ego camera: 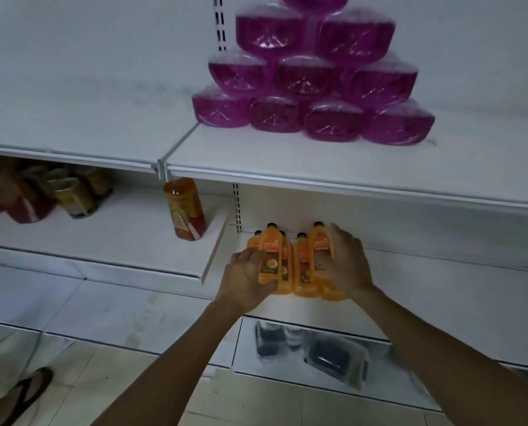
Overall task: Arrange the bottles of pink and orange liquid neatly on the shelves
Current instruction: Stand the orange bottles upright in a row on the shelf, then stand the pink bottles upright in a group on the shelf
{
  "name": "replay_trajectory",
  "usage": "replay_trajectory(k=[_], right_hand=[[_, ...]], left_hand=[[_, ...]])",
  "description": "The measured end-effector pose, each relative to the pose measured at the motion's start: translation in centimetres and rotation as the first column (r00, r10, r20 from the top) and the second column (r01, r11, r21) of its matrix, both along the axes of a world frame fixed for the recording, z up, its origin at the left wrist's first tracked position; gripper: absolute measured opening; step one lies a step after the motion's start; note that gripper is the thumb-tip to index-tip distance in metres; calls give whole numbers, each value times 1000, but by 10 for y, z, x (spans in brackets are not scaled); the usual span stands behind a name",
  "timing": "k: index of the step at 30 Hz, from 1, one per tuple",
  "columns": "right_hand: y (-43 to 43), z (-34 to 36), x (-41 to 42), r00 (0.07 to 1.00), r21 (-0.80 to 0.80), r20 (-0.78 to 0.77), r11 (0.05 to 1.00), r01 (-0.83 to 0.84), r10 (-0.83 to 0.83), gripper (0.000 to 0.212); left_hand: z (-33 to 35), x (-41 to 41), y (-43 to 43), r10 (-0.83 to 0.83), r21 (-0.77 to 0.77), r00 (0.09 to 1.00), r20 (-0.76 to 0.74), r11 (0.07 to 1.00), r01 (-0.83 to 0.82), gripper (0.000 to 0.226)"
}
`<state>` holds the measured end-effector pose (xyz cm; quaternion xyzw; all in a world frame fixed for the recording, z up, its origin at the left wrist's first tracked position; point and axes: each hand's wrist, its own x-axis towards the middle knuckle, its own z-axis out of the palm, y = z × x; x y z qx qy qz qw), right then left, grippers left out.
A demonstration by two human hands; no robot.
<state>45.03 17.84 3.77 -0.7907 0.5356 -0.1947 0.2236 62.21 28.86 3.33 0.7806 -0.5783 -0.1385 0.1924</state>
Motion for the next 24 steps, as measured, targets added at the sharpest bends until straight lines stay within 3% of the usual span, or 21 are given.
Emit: replay_trajectory(k=[7,14,19,24], right_hand=[[72,51,-54,993,-148,94,987,-59,73,61],[122,128,-90,967,-334,165,934,-130,193,59],[115,193,-90,948,-458,229,884,-94,219,59],[84,228,-75,956,-441,249,897,-28,153,61]], left_hand=[[52,-55,77,40,-196,999,-7,980,-41,51],[130,-96,124,-1,-375,997,74,927,29,55],[170,-111,133,-62,-462,990,125,880,113,57],[205,-87,111,-45,-527,988,147,842,116,59]])
